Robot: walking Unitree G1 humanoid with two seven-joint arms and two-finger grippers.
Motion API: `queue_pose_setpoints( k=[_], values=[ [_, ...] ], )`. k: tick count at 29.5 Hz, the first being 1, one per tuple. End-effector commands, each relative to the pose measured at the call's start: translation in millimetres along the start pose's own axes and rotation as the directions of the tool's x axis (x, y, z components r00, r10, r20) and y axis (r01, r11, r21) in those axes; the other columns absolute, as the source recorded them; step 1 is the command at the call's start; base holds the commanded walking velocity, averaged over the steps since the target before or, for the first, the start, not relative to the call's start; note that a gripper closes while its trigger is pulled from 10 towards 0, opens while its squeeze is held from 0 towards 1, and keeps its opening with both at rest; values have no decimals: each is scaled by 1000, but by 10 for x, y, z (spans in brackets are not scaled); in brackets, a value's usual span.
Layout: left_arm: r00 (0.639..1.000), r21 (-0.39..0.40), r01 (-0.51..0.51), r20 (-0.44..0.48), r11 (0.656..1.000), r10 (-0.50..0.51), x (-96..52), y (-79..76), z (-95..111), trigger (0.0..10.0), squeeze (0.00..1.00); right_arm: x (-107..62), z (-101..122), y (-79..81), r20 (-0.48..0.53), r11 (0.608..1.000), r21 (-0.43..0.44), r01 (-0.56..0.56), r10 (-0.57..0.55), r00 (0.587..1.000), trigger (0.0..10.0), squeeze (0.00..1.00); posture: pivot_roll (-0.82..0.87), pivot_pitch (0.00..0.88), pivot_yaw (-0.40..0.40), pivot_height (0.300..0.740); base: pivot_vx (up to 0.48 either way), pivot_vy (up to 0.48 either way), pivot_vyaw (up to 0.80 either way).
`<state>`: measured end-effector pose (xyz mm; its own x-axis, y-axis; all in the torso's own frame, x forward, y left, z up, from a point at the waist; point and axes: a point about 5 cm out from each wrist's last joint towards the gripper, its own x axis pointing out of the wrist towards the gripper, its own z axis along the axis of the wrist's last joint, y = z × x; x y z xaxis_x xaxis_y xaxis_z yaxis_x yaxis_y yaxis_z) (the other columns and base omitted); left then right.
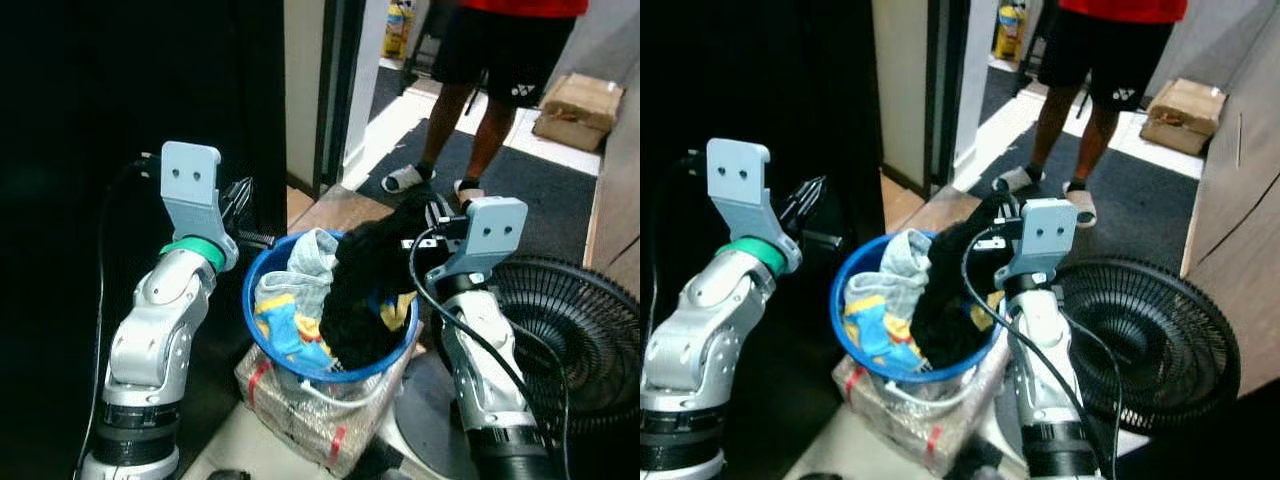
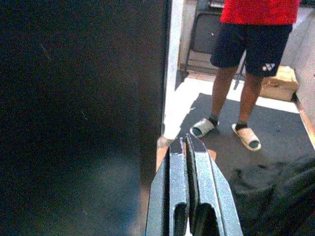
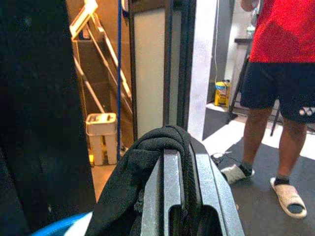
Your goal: Clothes washing
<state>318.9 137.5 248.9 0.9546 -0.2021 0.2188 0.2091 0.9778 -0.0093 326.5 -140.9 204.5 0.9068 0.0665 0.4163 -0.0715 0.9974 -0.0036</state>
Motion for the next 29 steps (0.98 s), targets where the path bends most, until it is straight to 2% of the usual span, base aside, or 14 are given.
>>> queue_pose_setpoints(
  k=[1, 13, 23, 26, 29],
  values=[
    [1000, 6, 2, -2, 1000, -2, -14, -6, -14, 10000, 0, -7, 11, -15, 7, 1000, 4, 12, -12, 1000, 10000, 0, 133, 0, 2, 690, 0, 0, 0],
    [1000, 2, 1, -5, 1000, -1, -16, -21, -36, 10000, 0, -6, -10, -17, -3, 1000, -2, 8, -8, 1000, 10000, 0, 132, 0, -5, 740, 0, 0, 0],
    [1000, 6, 0, -11, 1000, 1, -9, -14, -51, 10000, 0, -21, -56, -25, -19, 1000, -13, 24, -25, 1000, 10000, 0, 133, 0, -2, 740, 0, 0, 0],
    [1000, 12, -2, -24, 1000, 3, -6, -9, -96, 10000, 0, -77, -193, 18, -67, 999, -39, 21, -24, 997, 10000, 0, 133, 0, -2, 740, 0, 0, 0],
    [1000, 13, -3, -28, 1000, 3, -8, -6, -114, 10000, 0, -97, -225, 35, -75, 999, -45, 15, -19, 997, 10000, 0, 134, 0, -3, 740, 0, 0, 0]
  ],
)
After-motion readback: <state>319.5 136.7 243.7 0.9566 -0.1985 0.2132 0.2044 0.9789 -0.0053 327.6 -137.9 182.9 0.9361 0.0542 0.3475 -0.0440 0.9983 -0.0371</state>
